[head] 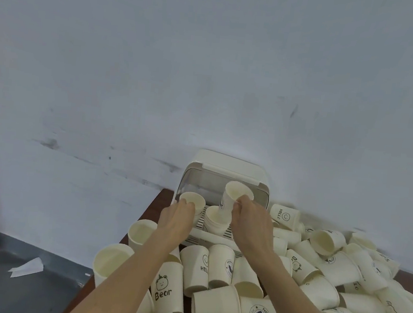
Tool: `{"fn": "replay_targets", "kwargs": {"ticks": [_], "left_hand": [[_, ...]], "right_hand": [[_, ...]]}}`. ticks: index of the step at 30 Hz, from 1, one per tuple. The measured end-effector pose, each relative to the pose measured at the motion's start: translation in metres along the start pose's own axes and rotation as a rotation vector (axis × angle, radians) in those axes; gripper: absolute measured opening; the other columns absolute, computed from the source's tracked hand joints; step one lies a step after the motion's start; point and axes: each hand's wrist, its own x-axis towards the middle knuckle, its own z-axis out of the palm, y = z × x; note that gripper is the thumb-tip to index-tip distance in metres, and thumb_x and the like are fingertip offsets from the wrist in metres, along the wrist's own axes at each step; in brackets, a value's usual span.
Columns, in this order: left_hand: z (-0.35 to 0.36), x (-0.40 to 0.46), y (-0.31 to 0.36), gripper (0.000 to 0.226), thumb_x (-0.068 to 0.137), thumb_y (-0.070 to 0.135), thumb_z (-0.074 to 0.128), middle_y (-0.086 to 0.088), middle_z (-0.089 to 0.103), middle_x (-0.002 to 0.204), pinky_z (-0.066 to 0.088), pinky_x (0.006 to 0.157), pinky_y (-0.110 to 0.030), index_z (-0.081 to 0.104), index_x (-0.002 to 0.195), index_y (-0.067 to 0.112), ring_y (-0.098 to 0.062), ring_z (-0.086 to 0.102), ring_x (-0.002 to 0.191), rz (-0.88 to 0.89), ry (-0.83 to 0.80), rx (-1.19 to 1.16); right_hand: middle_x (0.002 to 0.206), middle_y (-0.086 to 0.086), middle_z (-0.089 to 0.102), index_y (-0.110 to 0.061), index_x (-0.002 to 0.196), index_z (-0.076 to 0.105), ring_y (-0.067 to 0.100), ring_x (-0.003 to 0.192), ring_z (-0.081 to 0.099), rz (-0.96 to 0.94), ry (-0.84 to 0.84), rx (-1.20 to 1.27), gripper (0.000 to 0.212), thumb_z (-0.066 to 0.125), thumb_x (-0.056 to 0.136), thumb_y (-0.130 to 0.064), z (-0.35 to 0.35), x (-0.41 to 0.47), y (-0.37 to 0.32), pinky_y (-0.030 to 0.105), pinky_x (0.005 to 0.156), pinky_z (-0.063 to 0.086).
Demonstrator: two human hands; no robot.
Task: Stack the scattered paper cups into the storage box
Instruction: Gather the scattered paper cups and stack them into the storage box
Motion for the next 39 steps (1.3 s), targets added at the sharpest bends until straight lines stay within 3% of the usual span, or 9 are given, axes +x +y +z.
{"fn": "replay_targets", "kwargs": {"ticks": [11, 18, 24, 28, 31, 34, 39], "left_hand": [[0.000, -0.012, -0.003, 0.031, 0.092, 0.007, 0.046, -0.009, 0.053, 0.118, 0.041, 0.071, -0.035, 0.045, 0.122, 0.013, -0.029, 0.059, 0.104, 0.010, -0.053, -0.083], [-0.007, -0.019, 0.008, 0.037, 0.092, 0.009, 0.043, -0.008, 0.053, 0.118, 0.038, 0.069, -0.035, 0.039, 0.128, 0.014, -0.030, 0.059, 0.102, -0.005, -0.026, -0.151], [-0.021, -0.042, 0.018, 0.030, 0.095, 0.018, 0.042, -0.005, 0.053, 0.115, 0.040, 0.069, -0.035, 0.043, 0.124, 0.017, -0.028, 0.058, 0.099, 0.043, 0.010, -0.234], [-0.032, -0.063, 0.026, 0.028, 0.095, 0.022, 0.041, 0.000, 0.053, 0.108, 0.048, 0.074, -0.037, 0.047, 0.122, 0.020, -0.026, 0.058, 0.095, 0.076, 0.034, -0.333], [-0.043, -0.080, 0.038, 0.031, 0.097, 0.025, 0.040, 0.002, 0.052, 0.111, 0.041, 0.073, -0.030, 0.046, 0.128, 0.024, -0.022, 0.057, 0.098, 0.109, 0.077, -0.394], [-0.048, -0.095, 0.051, 0.036, 0.098, 0.027, 0.043, 0.005, 0.054, 0.115, 0.039, 0.071, -0.024, 0.046, 0.134, 0.027, -0.012, 0.054, 0.091, 0.124, 0.096, -0.447], [-0.045, -0.113, 0.070, 0.037, 0.098, 0.027, 0.045, 0.007, 0.059, 0.118, 0.042, 0.078, -0.022, 0.048, 0.134, 0.027, -0.010, 0.058, 0.098, 0.153, 0.089, -0.490]], "right_hand": [[0.100, 0.008, 0.065, -0.011, 0.098, 0.052, 0.029, 0.093, 0.059, -0.031, -0.264, -0.113, 0.013, 0.040, 0.095, -0.010, 0.044, 0.002, 0.003, 0.033, 0.063, 0.035], [0.105, 0.012, 0.060, -0.014, 0.090, 0.044, 0.030, 0.098, 0.053, -0.053, -0.424, -0.093, 0.011, 0.041, 0.088, -0.003, 0.044, -0.010, -0.001, 0.033, 0.066, 0.031], [0.111, 0.013, 0.059, -0.008, 0.121, 0.041, 0.033, 0.102, 0.052, -0.070, -0.369, -0.081, 0.035, 0.045, 0.086, -0.006, 0.027, -0.024, 0.001, 0.034, 0.070, 0.032], [0.108, 0.010, 0.060, -0.010, 0.113, 0.047, 0.029, 0.098, 0.050, -0.089, -0.321, -0.040, 0.030, 0.041, 0.084, -0.004, 0.003, -0.041, 0.009, 0.033, 0.074, 0.033], [0.106, 0.008, 0.059, -0.012, 0.109, 0.048, 0.026, 0.092, 0.047, -0.055, -0.308, 0.007, 0.025, 0.041, 0.086, -0.005, -0.015, -0.057, 0.015, 0.033, 0.072, 0.033], [0.105, 0.008, 0.059, -0.012, 0.109, 0.050, 0.026, 0.097, 0.048, -0.029, -0.321, 0.042, 0.021, 0.042, 0.089, -0.010, -0.029, -0.074, 0.022, 0.035, 0.078, 0.041], [0.115, 0.009, 0.057, -0.011, 0.120, 0.048, 0.028, 0.108, 0.047, -0.024, -0.335, 0.012, 0.027, 0.043, 0.095, -0.017, -0.047, -0.102, 0.033, 0.037, 0.086, 0.039]]}}
